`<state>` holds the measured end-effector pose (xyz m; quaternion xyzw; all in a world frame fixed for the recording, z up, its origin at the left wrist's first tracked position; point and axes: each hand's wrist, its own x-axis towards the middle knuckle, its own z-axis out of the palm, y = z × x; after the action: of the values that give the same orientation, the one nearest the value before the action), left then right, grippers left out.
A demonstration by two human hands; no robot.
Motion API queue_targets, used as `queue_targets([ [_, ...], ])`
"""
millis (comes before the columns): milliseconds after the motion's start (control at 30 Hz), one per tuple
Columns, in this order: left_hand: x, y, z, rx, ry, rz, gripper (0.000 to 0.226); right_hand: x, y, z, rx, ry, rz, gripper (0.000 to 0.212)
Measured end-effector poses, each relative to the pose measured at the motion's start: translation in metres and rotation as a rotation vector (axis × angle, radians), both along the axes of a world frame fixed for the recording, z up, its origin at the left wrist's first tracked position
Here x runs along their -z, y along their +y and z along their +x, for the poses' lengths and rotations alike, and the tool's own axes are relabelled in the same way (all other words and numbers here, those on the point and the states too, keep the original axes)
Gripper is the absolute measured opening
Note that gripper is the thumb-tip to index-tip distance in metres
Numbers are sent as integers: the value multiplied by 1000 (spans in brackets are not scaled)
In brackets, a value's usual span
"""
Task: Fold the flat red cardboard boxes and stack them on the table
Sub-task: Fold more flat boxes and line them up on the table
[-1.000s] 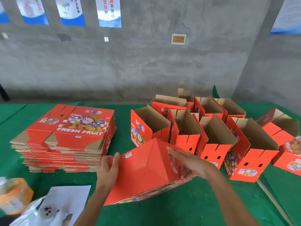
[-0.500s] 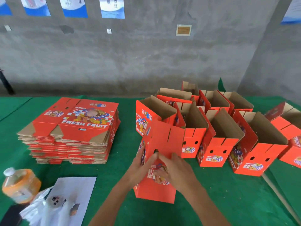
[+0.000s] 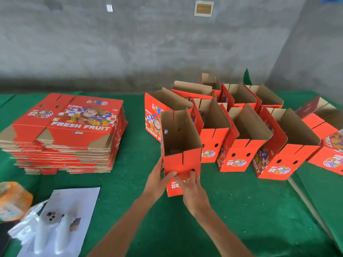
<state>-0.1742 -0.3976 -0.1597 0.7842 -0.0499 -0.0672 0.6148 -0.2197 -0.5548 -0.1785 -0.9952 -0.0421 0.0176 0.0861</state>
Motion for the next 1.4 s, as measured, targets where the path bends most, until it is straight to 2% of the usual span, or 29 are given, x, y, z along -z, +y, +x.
queue_targets([
  [233, 20, -12, 52, -55, -7, 130, 73, 19, -4, 48, -6, 66, 180, 74],
  [367, 34, -15, 85, -44, -3, 193, 70, 29, -3, 76, 0, 84, 209, 71],
  [733, 40, -41, 167, -63, -64, 251, 69, 41, -16, 151, 45, 52, 288, 69],
  [833, 36, -39, 168, -78, -73, 299, 68, 31, -7, 149, 110, -31, 325, 57],
  [933, 26, -14, 154, -156, -165, 298, 62, 14, 9, 149, 250, -213, 473, 30],
  [1000, 16, 14, 140, -218, -261, 284, 56, -2, 29, 153, 280, -248, 632, 18],
  [1100, -3, 73, 122, -345, -418, 407, 47, -29, 77, 164, 132, -193, 807, 10],
  [1200, -30, 146, 118, -467, -548, 633, 42, -51, 139, 182, -28, -85, 832, 20],
  [1267, -42, 195, 121, -507, -455, 823, 50, -56, 178, 192, -89, -5, 845, 31],
  [1367, -48, 255, 131, -510, -79, 1029, 79, -58, 224, 204, -139, 74, 852, 34],
  [1400, -47, 269, 133, -482, -13, 1078, 86, -56, 235, 207, -148, 92, 835, 33],
])
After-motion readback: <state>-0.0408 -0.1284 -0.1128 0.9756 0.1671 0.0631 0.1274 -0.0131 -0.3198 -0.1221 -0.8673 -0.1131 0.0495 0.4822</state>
